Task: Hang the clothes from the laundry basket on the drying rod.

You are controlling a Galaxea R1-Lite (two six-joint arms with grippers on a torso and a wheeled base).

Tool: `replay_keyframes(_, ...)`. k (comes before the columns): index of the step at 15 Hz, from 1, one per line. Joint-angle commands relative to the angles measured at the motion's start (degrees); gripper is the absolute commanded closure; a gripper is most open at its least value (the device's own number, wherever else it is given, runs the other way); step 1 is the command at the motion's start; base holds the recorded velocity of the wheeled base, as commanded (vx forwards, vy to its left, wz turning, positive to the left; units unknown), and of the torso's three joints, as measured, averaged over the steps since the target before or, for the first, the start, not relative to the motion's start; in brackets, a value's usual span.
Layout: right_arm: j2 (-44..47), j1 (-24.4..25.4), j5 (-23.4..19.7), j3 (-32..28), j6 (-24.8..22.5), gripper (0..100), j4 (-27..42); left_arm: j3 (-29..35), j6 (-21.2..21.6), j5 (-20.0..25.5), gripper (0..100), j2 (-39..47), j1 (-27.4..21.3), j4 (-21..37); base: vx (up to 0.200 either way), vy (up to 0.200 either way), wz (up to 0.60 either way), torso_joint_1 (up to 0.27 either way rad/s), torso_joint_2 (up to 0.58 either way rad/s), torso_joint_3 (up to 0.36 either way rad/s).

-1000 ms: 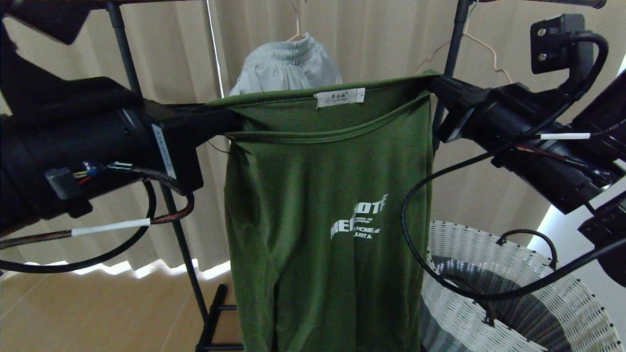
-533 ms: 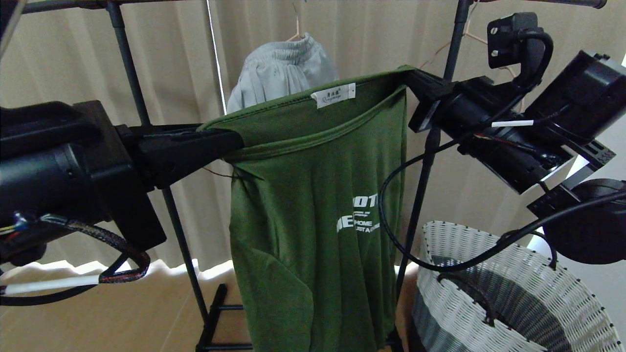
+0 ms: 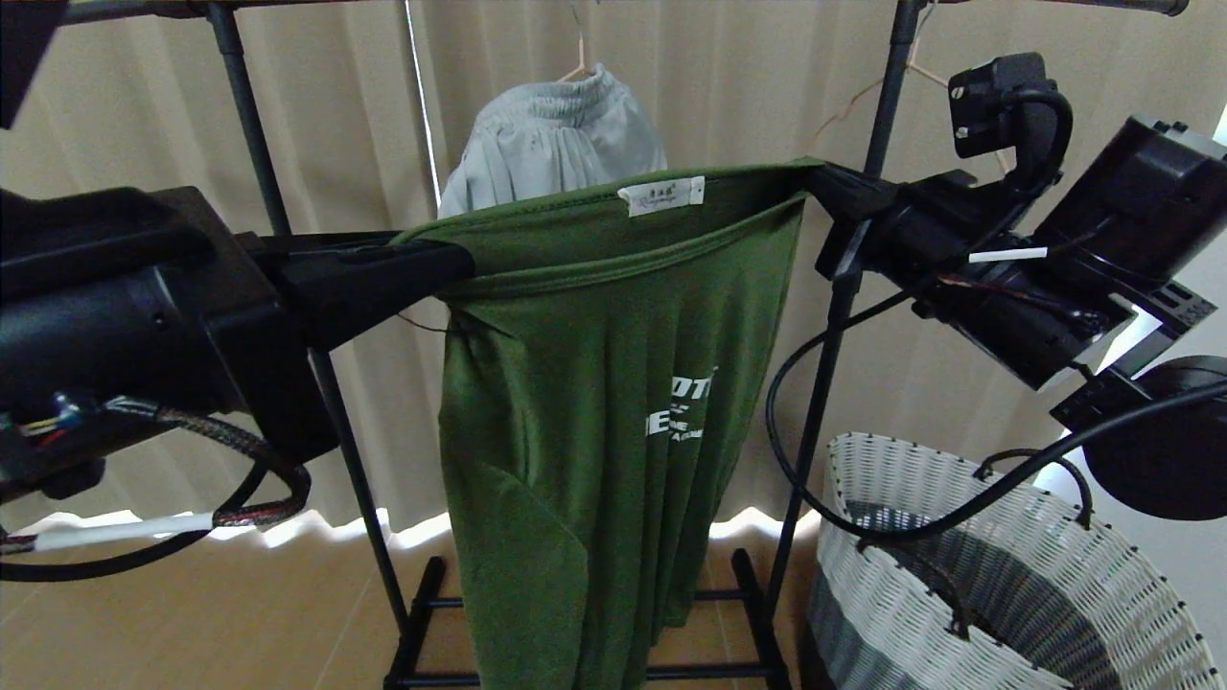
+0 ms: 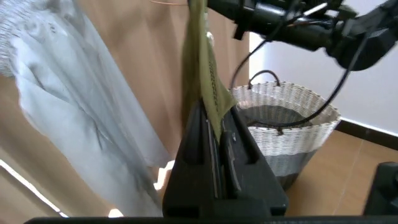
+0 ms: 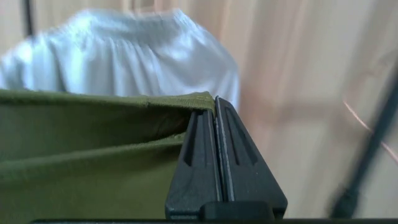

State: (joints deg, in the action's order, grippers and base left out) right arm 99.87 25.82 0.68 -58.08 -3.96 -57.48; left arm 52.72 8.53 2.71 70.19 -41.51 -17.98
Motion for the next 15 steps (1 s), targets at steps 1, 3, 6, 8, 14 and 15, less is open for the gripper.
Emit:
replay_keyframes(1, -3.8, -0.6, 0.11, 1.39, -0.26, 100, 1.49, 1.77, 0.61, -1.92, 100, 2.84, 1.87, -0.04, 0.0, 0.0, 0.0, 0.0, 0.0, 0.0)
replay_keyframes(3, -9.51, -0.6, -0.07, 3.5, -0.26, 100, 5.01, 5.81, 0.87, -8.16, 100, 7.59, 2.75, -0.48, 0.0, 0.0, 0.0, 0.0, 0.0, 0.0)
replay_keyframes(6, -17.25, -0.24, -0.59, 7.63, 0.36, 100, 10.37, 10.03, 0.96, -13.78, 100, 13.74, 2.84, -4.08, 0.0, 0.0, 0.0, 0.0, 0.0, 0.0)
replay_keyframes(8, -20.85, 0.81, -0.59, 9.47, 1.33, 100, 12.21, 12.75, 0.96, -17.56, 100, 17.08, 2.84, -5.84, 0.0, 0.0, 0.0, 0.0, 0.0, 0.0)
replay_keyframes(14, -30.7, 6.88, -4.2, 13.78, 6.33, 100, 19.6, 22.51, 0.96, -21.69, 100, 25.52, 4.42, -7.6, 0.0, 0.0, 0.0, 0.0, 0.0, 0.0)
replay_keyframes(15, -30.7, 6.88, -4.2, 13.78, 6.33, 100, 19.6, 22.51, 0.96, -21.69, 100, 25.52, 4.42, -7.6, 0.0, 0.0, 0.0, 0.0, 0.0, 0.0)
